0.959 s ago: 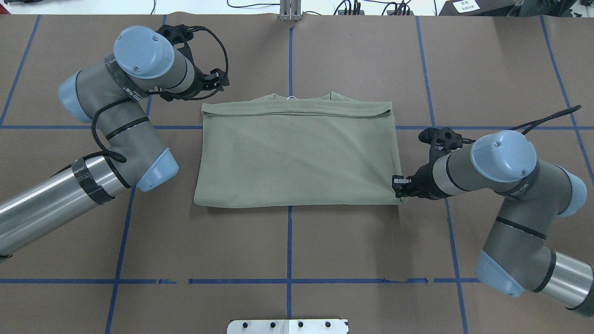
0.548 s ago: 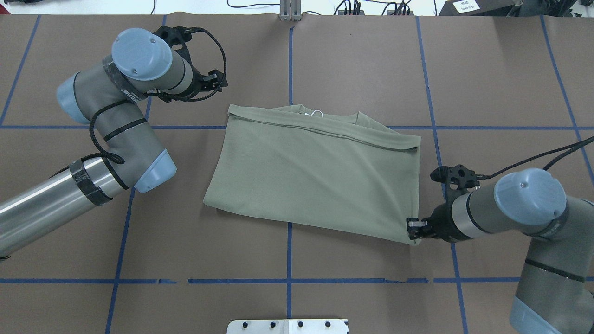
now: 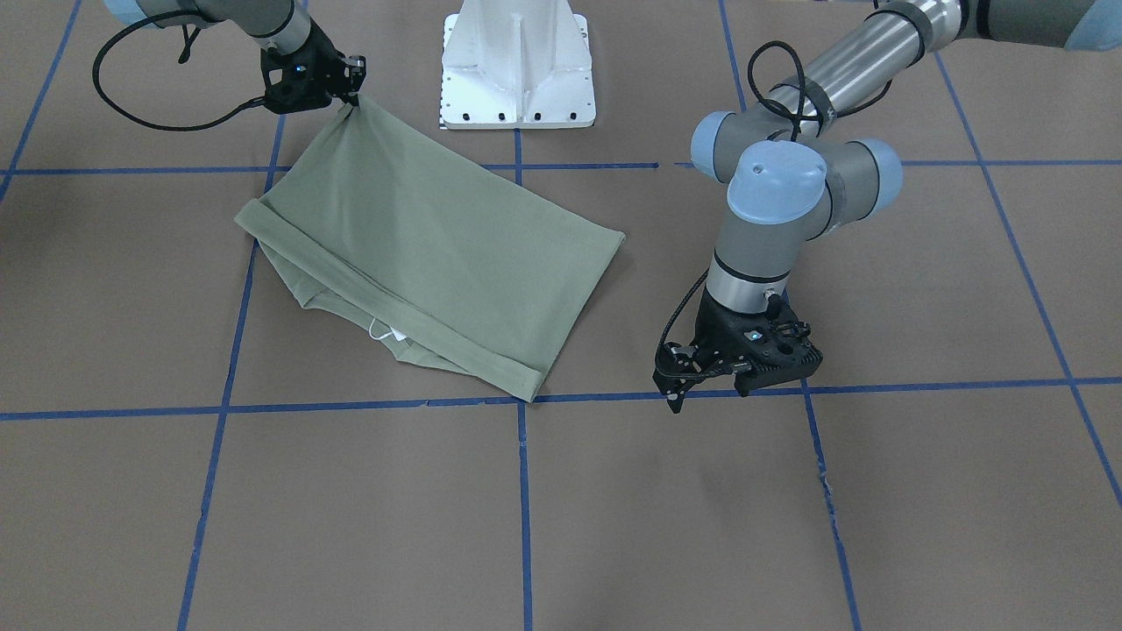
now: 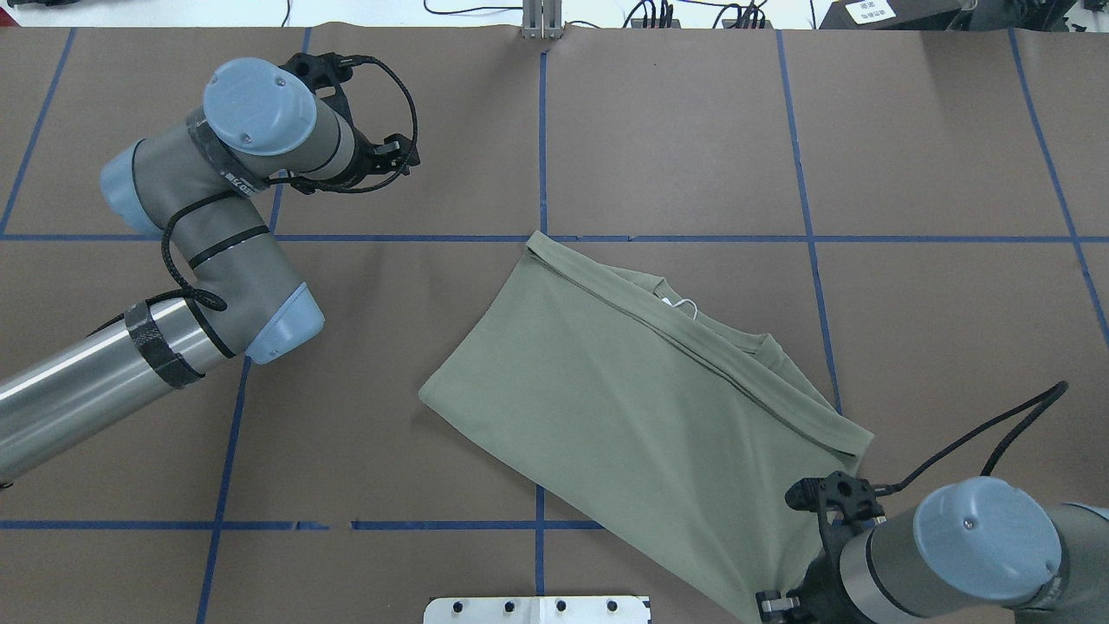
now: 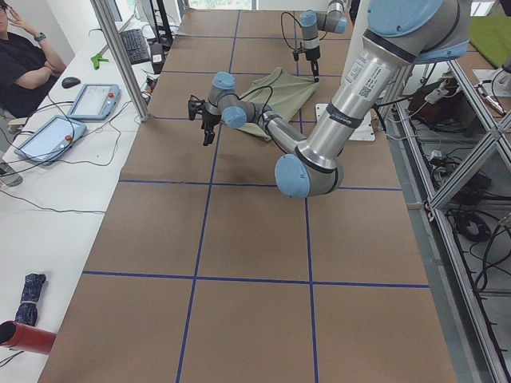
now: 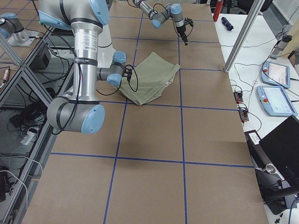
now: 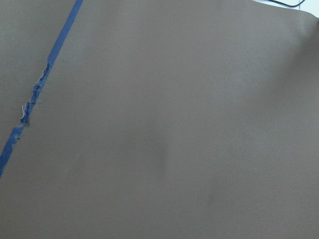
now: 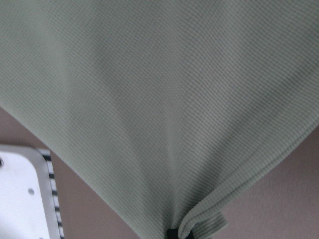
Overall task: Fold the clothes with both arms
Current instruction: 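Drag the folded shirt with the right gripper, rotating it upright, then grasp the shirt's far edge with the left gripper while the right gripper holds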
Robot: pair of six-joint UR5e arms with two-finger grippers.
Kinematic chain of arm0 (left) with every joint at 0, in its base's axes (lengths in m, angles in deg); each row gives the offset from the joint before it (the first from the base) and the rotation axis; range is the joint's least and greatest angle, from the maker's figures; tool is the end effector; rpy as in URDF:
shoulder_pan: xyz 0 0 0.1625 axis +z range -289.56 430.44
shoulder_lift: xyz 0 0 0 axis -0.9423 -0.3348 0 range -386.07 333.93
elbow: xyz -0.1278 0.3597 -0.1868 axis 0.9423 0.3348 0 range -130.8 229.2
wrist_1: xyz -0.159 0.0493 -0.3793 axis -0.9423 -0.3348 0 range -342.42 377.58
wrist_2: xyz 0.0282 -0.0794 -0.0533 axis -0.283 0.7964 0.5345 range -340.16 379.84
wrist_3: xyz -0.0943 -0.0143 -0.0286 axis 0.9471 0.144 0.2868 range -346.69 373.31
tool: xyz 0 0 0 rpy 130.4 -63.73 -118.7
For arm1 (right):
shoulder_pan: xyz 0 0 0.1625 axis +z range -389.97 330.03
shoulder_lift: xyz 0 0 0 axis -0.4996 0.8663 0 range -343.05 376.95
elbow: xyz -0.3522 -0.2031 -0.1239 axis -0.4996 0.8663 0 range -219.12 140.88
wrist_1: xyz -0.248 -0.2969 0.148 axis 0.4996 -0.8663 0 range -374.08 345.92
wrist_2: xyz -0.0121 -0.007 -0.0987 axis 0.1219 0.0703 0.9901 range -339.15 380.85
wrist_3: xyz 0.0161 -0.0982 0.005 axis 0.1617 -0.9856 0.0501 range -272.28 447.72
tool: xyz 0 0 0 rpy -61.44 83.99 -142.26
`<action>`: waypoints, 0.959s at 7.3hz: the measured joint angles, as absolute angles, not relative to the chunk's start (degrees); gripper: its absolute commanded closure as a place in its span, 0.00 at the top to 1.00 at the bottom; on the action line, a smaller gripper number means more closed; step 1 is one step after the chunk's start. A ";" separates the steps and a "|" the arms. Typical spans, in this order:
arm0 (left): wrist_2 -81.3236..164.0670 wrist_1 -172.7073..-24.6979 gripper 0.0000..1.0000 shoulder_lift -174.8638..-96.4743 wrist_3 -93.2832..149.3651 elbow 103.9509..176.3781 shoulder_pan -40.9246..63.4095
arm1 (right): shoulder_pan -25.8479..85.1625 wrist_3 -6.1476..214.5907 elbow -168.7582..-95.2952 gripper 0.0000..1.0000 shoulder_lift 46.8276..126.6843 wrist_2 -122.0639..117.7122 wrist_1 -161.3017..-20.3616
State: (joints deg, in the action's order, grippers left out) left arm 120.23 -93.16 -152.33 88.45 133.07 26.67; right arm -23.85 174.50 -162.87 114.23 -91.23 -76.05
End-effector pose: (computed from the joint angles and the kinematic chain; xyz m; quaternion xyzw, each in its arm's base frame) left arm 0.4469 -0.5879 0.2928 0.1381 0.4129 -0.1868 0.8806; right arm -0.4175 -0.1412 0.3818 -0.1330 -0.4617 -0.0655 0.8745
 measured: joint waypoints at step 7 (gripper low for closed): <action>123.96 -92.66 0.99 -146.13 97.49 145.49 35.40 | -10.65 175.75 -164.53 1.00 106.69 -91.21 -75.79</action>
